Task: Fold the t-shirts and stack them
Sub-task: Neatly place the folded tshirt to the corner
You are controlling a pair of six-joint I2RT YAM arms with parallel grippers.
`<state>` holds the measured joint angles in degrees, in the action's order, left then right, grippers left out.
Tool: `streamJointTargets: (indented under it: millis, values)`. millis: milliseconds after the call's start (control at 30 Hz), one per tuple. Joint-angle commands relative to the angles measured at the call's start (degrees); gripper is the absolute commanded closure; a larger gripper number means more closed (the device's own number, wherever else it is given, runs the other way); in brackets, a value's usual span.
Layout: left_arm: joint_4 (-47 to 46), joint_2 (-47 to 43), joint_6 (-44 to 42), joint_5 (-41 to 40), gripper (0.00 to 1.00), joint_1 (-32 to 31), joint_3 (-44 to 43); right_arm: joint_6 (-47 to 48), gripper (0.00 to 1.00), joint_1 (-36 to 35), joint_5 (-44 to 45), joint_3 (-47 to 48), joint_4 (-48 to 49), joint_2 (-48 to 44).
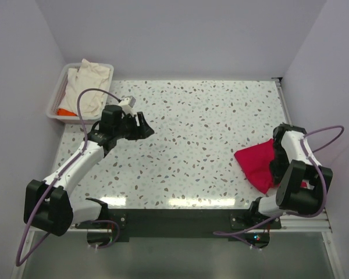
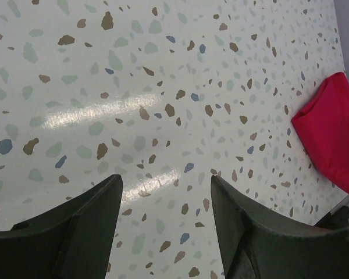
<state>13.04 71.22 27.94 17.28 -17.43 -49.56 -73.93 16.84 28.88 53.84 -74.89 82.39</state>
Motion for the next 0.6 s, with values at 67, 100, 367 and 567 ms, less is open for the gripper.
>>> streamJointTargets:
  millis: [67,100,367,567]
  values:
    - [-2.7,-1.7,0.4,0.8,0.33,-0.1,1.0,2.6,0.8,0.2,-1.5,-0.1,-3.3,-2.3]
    - [-2.8,-1.7,0.4,0.8,0.33,-0.1,1.1,3.7,0.6,0.2,-2.3,0.5,-3.2,-2.1]
    - [-3.1,-1.3,0.7,0.9,0.33,-0.1,1.0,15.6,0.13,0.0,-0.8,4.0,-0.2,-4.8]
    - [-3.4,-1.0,1.1,0.7,0.33,-0.1,1.0,26.4,0.08,-6.7,-6.8,2.5,15.5,-7.4]
